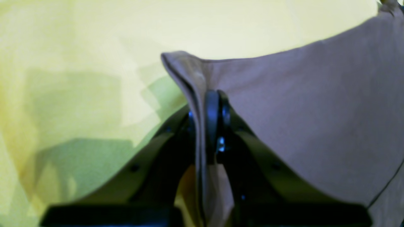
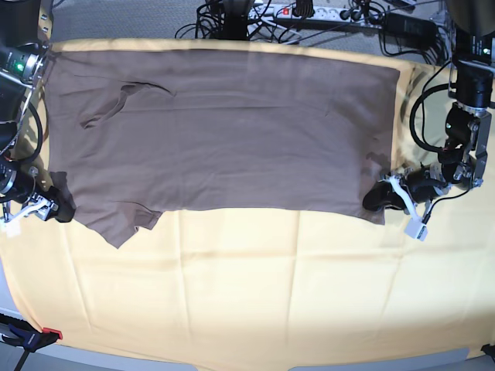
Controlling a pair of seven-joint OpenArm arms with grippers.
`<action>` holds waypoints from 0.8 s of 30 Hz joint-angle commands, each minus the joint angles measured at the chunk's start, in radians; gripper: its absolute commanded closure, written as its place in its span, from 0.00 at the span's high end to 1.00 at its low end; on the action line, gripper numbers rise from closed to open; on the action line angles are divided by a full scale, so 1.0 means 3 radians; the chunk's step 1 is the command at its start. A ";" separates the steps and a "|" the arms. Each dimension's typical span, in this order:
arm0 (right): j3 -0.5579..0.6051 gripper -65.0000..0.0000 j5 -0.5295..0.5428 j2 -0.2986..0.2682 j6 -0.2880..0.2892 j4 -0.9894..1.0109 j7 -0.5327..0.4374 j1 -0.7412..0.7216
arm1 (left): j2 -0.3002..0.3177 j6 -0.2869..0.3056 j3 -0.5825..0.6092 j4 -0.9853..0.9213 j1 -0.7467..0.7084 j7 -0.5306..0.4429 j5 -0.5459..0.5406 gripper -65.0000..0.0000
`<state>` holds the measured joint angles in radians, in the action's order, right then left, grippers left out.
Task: Fold the T-shirt properly
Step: 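Release the shoulders and move both grippers to the shirt's hem corners, then grasp the hem corners and fold the hem over toward the collar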
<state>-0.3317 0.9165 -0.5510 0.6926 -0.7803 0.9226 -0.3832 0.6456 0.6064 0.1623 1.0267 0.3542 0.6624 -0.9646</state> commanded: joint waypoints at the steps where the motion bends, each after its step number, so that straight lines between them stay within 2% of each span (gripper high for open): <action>1: 0.0025 0.65 0.0086 -0.0034 0.0019 -0.0046 0.0071 -0.0079 | 0.0064 0.0001 -0.0025 0.0033 0.0078 -0.0039 -0.0055 0.00; 5: 0.0198 0.64 0.0188 -0.0010 0.0019 -0.0047 0.0145 -0.0080 | 0.0064 0.0001 -0.0025 0.0033 0.0078 -0.0039 -0.0055 0.00; 7: 0.0282 0.55 0.0172 -0.0011 0.0019 -0.0047 0.0132 -0.0081 | 0.0064 0.0001 -0.0025 0.0033 0.0078 -0.0041 -0.0055 0.00; 9: 0.0319 0.35 0.0150 -0.0011 0.0019 -0.0047 0.0069 -0.0081 | 0.0064 0.0001 -0.0025 0.0033 0.0078 -0.0043 -0.0055 0.00; 11: 0.0318 0.08 0.0018 -0.0015 0.0019 -0.0047 -0.0121 -0.0081 | 0.0064 0.0001 -0.0025 0.0033 0.0079 -0.0097 -0.0053 0.00; 12: 0.0318 0.00 -0.0080 -0.0019 0.0019 -0.0047 -0.0253 -0.0080 | 0.0064 0.0001 -0.0025 0.0033 0.0079 -0.0135 -0.0052 0.00; 16: 0.0318 0.00 -0.0453 -0.0037 0.0019 -0.0047 -0.0711 -0.0094 | 0.0064 0.0000 -0.0025 0.0033 0.0136 -0.0189 -0.0038 0.00; 19: 0.0318 0.00 -0.0553 -0.0036 0.0019 -0.0048 -0.0795 -0.0142 | 0.0062 0.0000 -0.0025 0.0033 0.0214 -0.0226 -0.0003 0.00; 24: 0.0318 0.00 -0.0666 -0.0037 0.0019 -0.0048 -0.0843 -0.0296 | 0.0057 -0.0003 -0.0025 0.0033 0.0381 -0.0558 0.0322 0.00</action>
<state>-0.2314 0.6975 -0.5346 0.6979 -0.7792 0.7044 -0.4377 0.6449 0.6071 0.1642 1.0256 0.4362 0.5228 -0.8528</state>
